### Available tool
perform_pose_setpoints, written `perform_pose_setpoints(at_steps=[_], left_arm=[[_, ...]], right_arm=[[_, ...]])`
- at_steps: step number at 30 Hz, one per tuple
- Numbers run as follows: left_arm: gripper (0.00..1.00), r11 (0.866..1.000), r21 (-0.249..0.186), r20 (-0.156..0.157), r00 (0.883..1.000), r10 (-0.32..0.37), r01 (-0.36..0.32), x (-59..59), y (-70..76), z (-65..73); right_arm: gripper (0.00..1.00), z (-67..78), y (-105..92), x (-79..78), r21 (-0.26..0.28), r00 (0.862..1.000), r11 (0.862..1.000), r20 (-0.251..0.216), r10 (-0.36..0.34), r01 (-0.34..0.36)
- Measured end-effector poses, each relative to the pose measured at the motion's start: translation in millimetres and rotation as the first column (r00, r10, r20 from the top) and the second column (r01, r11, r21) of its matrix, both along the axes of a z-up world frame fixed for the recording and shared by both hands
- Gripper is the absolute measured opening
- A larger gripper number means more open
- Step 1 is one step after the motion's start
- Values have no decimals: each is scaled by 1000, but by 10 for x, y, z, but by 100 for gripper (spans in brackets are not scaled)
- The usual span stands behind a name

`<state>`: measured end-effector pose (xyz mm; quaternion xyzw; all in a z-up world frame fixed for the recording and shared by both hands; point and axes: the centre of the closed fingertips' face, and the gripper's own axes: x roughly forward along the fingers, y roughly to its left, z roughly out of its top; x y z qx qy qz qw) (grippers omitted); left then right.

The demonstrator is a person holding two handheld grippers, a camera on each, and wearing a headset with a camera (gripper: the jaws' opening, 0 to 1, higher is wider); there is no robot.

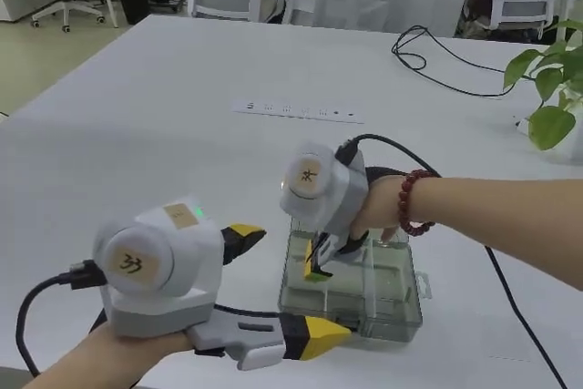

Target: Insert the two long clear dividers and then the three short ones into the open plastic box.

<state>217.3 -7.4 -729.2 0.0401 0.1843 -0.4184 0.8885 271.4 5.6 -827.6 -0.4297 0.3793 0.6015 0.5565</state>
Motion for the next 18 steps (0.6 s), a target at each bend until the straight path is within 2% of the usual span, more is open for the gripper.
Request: perform_pose_setpoints(at_steps=[4,10,15,18], left_arm=[[90,1000,3,-7,1000,-1,1,4,-2,-18],[90,1000,3,-6,1000,8,-8,15,30,-7],[90,1000,5,-4,1000,21,-21,38,58,-4],[91,1000,2,-2,1000,25,-25,41,62,2]], right_arm=[[3,2,-6,5,4,1000,1000,5,-22,22],[3,2,-3,11,7,1000,1000,6,-16,16],[4,7,-1,19,30,1000,999,4,-28,28],[7,26,-3,36,50,998,997,3,-57,57]])
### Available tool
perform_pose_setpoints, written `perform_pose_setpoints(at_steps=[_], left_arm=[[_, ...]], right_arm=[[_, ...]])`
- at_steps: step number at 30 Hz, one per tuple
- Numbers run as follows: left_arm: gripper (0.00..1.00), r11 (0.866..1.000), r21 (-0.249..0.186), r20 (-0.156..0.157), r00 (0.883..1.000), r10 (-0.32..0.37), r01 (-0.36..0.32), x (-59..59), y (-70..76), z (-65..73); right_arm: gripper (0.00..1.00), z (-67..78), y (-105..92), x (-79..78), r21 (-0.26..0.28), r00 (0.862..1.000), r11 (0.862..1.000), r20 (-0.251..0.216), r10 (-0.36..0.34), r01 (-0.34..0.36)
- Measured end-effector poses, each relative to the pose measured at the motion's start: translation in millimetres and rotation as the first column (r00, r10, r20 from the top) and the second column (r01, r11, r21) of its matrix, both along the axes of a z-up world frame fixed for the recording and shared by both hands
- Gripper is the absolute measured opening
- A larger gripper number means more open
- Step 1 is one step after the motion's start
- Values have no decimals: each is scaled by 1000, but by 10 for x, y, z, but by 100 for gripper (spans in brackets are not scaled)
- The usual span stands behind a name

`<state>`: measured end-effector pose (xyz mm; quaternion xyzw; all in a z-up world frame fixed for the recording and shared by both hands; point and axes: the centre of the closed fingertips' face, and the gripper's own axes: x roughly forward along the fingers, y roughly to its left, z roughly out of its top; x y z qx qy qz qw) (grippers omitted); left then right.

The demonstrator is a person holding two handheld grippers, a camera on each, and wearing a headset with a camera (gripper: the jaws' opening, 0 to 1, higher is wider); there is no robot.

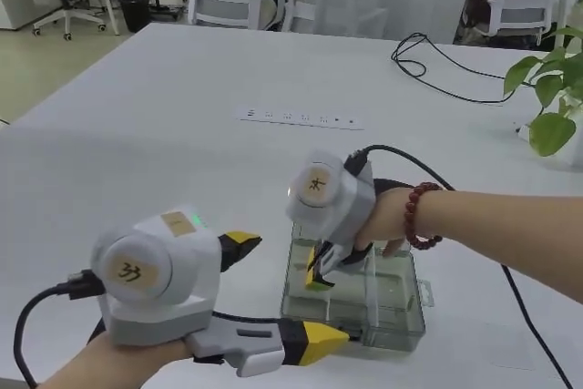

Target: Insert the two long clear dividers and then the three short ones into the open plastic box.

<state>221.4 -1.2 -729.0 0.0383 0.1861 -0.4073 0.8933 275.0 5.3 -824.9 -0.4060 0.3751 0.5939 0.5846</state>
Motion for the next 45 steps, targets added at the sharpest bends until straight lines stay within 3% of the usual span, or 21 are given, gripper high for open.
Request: perform_pose_setpoints(at_steps=[10,23,35,45], left_arm=[[91,1000,10,-1,1000,0,0,-3,2,-1],[93,1000,23,-7,1000,-7,7,-30,-20,-6],[92,1000,30,-17,1000,-6,6,-66,-18,-29],[92,999,35,-17,1000,-9,10,-76,-55,-29]], right_arm=[[22,153,-14,-16,106,998,992,-6,-60,60],[37,526,-93,-65,257,993,959,-24,-117,119],[45,691,-436,-130,327,987,931,-34,-158,160],[49,696,-819,-132,345,980,918,-28,-199,196]])
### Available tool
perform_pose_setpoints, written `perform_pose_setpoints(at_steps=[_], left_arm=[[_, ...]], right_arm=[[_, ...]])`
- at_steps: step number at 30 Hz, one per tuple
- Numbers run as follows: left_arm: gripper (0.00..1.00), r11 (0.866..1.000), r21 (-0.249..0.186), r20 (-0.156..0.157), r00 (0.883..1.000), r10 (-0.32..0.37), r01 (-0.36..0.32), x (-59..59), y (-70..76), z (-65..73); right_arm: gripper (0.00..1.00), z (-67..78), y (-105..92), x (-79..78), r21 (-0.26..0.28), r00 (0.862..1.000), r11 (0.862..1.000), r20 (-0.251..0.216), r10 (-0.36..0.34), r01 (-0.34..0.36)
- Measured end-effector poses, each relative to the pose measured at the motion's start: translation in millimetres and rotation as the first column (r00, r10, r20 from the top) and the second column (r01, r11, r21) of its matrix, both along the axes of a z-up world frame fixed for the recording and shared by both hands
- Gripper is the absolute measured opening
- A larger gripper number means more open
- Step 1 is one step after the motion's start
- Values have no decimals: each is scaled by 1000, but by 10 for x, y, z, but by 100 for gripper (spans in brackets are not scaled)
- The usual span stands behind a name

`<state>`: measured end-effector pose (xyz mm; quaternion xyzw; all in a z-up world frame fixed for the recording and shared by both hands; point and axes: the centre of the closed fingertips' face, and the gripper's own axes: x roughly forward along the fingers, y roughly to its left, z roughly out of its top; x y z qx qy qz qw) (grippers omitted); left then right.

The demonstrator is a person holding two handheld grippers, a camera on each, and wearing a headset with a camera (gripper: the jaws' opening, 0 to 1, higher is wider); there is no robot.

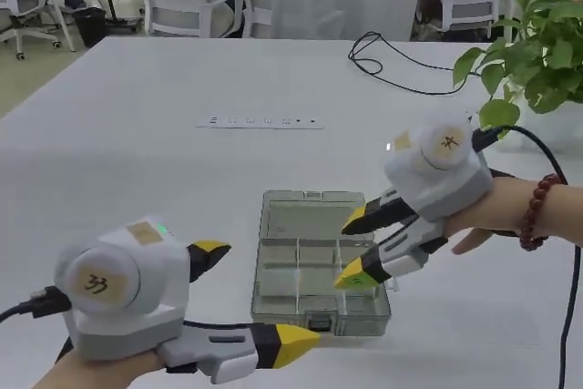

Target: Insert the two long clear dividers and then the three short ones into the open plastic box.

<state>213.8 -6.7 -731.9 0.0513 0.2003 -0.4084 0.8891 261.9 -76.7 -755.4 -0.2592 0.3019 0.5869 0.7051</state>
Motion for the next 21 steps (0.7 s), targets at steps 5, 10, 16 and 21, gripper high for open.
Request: perform_pose_setpoints(at_steps=[5,10,16,21], left_arm=[[92,1000,-2,11,1000,5,-5,14,-15,18],[92,1000,0,11,1000,6,-6,18,-22,12],[91,1000,4,6,1000,13,-13,18,-10,-4],[91,1000,5,8,1000,21,-21,26,-2,0]], right_arm=[[51,-23,-213,18,-3,999,999,0,-35,35],[51,-90,-442,13,-20,998,998,-5,-64,64],[52,-201,-725,9,-57,996,995,-13,-85,84],[53,-303,-933,-19,-91,995,991,-23,-97,95]])
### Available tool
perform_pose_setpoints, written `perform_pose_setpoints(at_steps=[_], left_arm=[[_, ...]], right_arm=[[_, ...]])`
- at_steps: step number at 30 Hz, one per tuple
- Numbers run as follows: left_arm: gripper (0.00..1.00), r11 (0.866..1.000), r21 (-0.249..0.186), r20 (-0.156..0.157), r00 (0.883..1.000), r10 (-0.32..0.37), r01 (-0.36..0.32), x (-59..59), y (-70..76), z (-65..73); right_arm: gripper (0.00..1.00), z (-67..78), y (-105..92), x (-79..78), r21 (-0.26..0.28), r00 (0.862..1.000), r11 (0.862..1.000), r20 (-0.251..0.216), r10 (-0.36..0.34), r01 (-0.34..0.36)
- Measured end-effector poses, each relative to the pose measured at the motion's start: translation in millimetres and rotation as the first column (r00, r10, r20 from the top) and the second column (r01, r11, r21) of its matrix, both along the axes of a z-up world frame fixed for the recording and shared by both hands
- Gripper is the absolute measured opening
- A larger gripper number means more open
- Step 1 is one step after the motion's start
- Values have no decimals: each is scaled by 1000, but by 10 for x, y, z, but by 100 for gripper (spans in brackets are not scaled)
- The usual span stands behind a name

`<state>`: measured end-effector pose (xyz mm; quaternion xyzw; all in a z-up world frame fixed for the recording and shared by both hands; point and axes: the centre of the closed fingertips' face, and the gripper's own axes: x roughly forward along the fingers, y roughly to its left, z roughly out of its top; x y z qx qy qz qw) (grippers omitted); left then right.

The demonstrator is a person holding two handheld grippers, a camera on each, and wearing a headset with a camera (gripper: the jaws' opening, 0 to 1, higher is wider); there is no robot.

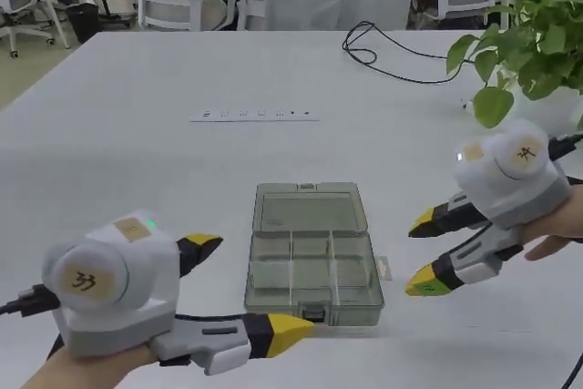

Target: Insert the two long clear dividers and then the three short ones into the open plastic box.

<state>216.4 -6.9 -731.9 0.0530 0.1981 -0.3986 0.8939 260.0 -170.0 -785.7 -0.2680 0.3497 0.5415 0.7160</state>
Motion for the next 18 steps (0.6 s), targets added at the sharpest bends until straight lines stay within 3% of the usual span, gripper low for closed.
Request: perform_pose_setpoints(at_steps=[13,18], left_arm=[[89,1000,6,0,1000,18,-18,-10,23,-5],[88,1000,10,-3,1000,23,-23,-25,40,-15]], right_arm=[[53,-265,-410,-149,-109,1000,994,-28,13,-16],[51,-354,-495,-226,-162,998,985,-26,63,-66]])
